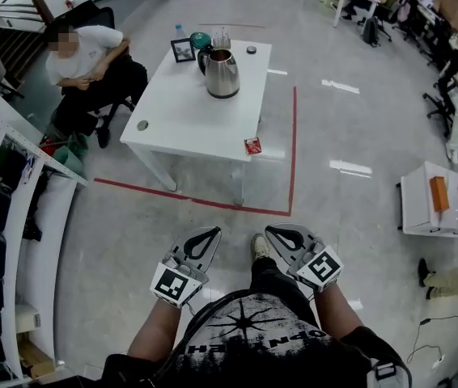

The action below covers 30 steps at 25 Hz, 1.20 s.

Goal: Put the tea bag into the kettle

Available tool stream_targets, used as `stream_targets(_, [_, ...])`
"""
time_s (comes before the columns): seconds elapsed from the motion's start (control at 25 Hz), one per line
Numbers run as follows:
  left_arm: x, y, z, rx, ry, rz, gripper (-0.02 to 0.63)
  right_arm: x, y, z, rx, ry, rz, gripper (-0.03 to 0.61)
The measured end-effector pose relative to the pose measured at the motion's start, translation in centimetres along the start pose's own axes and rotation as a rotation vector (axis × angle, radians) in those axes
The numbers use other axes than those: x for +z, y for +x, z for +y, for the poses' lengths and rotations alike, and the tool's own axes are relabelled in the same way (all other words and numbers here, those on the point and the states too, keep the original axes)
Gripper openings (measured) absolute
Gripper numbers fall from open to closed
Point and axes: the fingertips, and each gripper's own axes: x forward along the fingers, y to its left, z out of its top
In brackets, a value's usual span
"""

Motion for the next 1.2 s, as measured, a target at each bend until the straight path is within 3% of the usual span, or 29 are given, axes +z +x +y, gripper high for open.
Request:
stream_targets(0.56, [1.8, 12.6, 9.3, 0.127, -0.025, 0.006, 0.008, 2.0, 6.7, -14.5, 0.172, -0.04, -0.004, 0.011])
stream_targets(0.92, [2.6, 17.5, 13.0, 0.201, -0.019, 0.001, 0.008, 2.1, 8.9, -19.5, 0.258, -0.06, -0.019, 0.011])
stream_targets(1.2, [2.2, 18.6, 15.4, 0.234, -0.025, 0.014, 0.008, 2.9, 10.7, -22.1, 0.263, -0.047, -0.058, 0.011])
